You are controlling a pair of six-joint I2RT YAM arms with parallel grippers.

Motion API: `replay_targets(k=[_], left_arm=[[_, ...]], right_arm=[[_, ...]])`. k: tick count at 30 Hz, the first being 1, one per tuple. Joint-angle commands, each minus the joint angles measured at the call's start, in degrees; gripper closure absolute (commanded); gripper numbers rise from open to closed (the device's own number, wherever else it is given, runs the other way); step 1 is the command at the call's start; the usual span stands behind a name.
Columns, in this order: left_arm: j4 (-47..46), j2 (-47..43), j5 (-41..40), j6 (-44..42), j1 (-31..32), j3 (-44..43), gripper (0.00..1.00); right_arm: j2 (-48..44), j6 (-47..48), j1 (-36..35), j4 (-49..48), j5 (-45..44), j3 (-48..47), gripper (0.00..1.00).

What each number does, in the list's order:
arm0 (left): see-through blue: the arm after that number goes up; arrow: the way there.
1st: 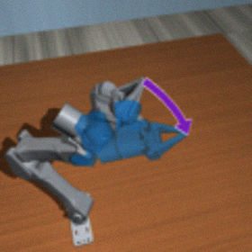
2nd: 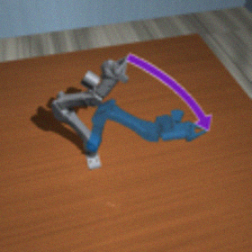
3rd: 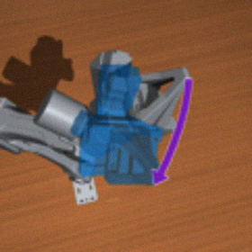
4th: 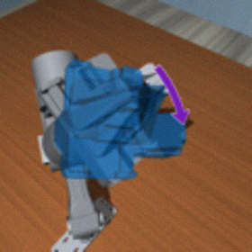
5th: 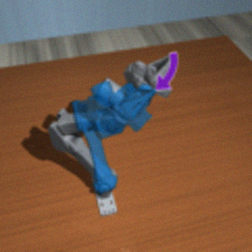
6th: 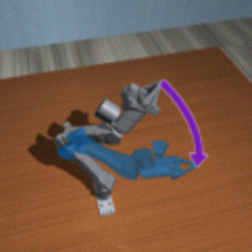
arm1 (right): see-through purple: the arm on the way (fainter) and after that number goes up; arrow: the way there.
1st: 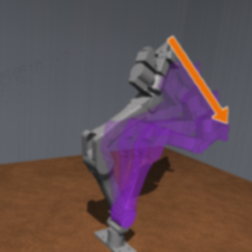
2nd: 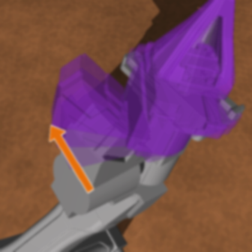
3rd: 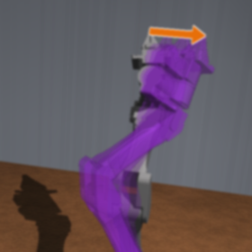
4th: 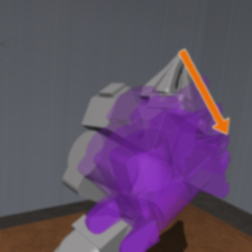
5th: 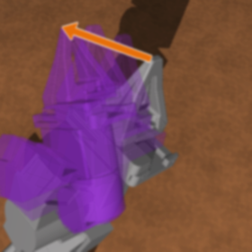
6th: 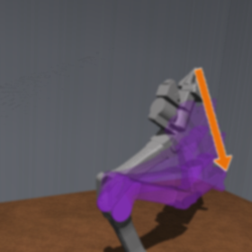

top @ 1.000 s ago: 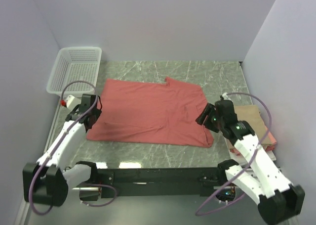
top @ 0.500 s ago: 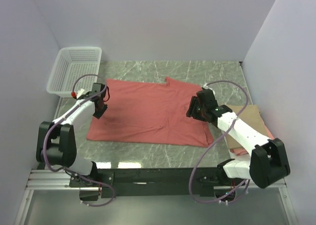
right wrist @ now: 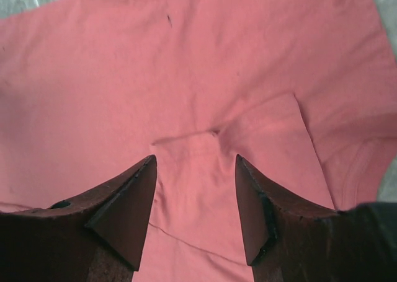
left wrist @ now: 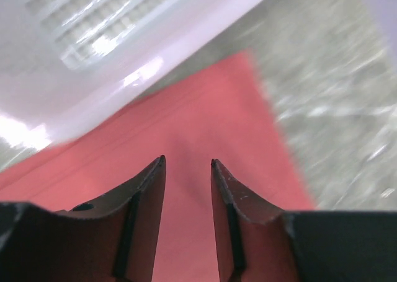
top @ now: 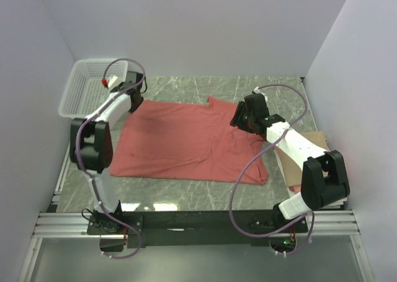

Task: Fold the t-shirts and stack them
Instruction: Fold the tshirt

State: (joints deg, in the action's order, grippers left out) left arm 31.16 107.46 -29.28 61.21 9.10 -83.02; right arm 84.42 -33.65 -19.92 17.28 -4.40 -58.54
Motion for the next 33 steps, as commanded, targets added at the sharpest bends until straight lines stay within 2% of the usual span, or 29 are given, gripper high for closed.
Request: replay_targets(k=[1,4,11,25,33], left_arm=[[3.4,8.4,-7.3,-3.9,1.1,-11.3,0.59],[7.4,16.4,-10.8,-6.2,1.1,-22.6,0.59],[8.8,28.1,-13.4,-10.8,1.0,-35.6,0.6],[5.1,32.6,-12.7,-13.9,0.9,-40.1,0.59],[7.8,37.0,-11.9,-14.8,0.7,-45.7,0.58]], right_arm=[[1.7,-1.0,1.8,-2.2,1.2,-4.2,0.4],[2.2,-1.3,2.5,-3.0,1.5,-5.2,0.4],[3.2,-1.4,3.1,-4.8,3.3,-4.7,0.41],[4.0,-0.9,3.2,-6.1,4.2,-2.7,0.41],[5.0,-1.1,3.4,-6.3,6.2,-3.1,0.42]])
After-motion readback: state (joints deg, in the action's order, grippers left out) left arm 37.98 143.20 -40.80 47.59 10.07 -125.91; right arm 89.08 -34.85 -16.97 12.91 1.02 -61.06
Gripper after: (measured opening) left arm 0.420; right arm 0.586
